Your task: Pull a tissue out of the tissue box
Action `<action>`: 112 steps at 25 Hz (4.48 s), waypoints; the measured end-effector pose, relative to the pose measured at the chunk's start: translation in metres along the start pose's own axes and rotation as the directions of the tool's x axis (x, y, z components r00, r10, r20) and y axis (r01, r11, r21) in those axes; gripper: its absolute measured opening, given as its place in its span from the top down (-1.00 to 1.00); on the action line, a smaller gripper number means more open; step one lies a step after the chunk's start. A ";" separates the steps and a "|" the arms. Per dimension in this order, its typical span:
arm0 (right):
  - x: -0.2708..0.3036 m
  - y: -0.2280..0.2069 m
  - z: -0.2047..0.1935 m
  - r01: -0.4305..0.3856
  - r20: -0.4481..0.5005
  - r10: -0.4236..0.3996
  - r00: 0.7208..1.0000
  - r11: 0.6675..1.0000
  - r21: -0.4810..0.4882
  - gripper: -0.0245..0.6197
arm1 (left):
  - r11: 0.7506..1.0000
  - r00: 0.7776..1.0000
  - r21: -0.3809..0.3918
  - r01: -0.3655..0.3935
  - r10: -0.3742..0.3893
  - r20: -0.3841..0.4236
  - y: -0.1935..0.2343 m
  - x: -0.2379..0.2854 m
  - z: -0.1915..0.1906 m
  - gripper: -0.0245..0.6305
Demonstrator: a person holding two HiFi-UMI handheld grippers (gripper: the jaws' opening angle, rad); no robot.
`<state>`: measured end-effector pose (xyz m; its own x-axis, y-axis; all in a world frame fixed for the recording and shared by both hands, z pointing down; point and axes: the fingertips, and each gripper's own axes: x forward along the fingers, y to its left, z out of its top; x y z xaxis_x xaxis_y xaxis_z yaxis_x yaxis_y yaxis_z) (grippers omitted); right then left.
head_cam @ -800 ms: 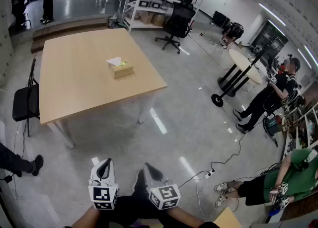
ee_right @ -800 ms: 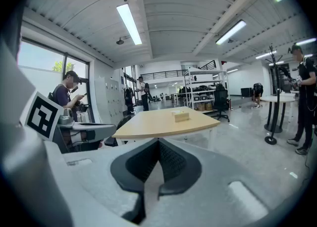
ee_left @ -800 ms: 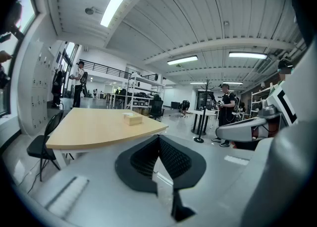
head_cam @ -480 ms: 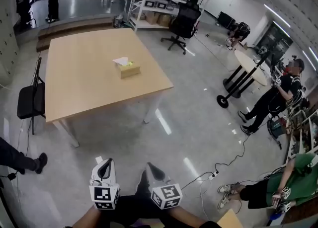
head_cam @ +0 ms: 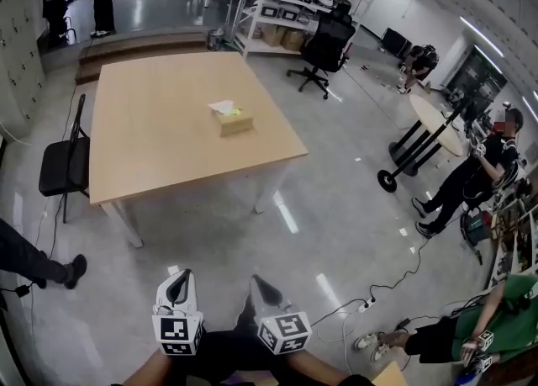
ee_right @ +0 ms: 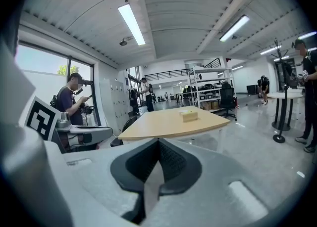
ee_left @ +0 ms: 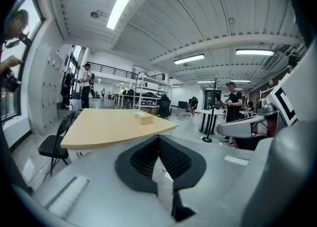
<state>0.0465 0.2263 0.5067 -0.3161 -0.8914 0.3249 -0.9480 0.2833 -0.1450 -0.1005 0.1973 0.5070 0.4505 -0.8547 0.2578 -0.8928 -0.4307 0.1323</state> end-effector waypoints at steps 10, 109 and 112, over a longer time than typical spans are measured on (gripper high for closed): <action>0.008 -0.002 0.005 0.003 0.000 -0.003 1.000 1.000 0.017 0.95 | 1.000 1.000 -0.011 0.009 -0.009 0.007 0.000 0.004 0.002 0.87; 0.453 -0.169 0.159 -0.137 -0.154 0.119 0.981 0.985 -0.107 0.95 | 0.984 0.986 -0.063 -0.165 0.167 0.024 0.186 0.424 0.140 0.87; 0.476 -0.175 0.154 -0.161 -0.218 0.133 0.967 0.980 -0.115 0.95 | 0.982 0.984 -0.065 -0.179 0.180 -0.001 0.188 0.435 0.137 0.87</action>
<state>0.0675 -0.3015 0.5430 -0.4399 -0.7467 0.4989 -0.8827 0.4618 -0.0871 -0.0724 -0.2953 0.5126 0.2828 -0.9180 0.2781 -0.9570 -0.2506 0.1462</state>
